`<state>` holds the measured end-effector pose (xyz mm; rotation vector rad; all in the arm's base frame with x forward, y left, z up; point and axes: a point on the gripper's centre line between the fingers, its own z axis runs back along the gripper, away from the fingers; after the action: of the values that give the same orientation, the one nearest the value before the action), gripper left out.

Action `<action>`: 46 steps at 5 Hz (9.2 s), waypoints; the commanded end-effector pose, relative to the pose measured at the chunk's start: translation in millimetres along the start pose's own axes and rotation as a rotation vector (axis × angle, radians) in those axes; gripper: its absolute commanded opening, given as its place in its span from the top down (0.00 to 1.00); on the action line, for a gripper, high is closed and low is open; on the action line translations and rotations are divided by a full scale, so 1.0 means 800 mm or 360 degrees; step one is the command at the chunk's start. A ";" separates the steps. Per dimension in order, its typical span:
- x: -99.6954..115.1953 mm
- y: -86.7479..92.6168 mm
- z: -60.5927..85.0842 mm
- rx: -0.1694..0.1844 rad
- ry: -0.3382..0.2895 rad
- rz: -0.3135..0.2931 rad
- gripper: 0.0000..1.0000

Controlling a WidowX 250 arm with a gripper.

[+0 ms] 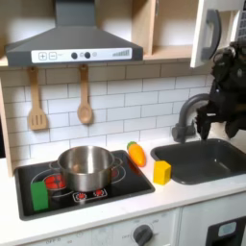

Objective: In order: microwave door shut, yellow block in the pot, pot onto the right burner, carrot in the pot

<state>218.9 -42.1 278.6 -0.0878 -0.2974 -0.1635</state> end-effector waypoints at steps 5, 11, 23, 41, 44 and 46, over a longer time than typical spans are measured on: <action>0.082 -0.021 -0.012 -0.0053 -0.0118 -0.0068 0.00; 0.153 0.004 -0.021 -0.0028 -0.0191 0.0063 0.00; 0.187 0.037 -0.048 0.0027 -0.0114 0.0211 0.00; 0.056 0.096 -0.188 0.0075 0.0569 0.0105 0.00; 0.059 0.097 -0.185 0.0075 0.0571 0.0154 1.00; 0.089 0.111 -0.155 0.0091 0.0457 0.0158 1.00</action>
<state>337.0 22.8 176.7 -0.0215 -0.0147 -0.0644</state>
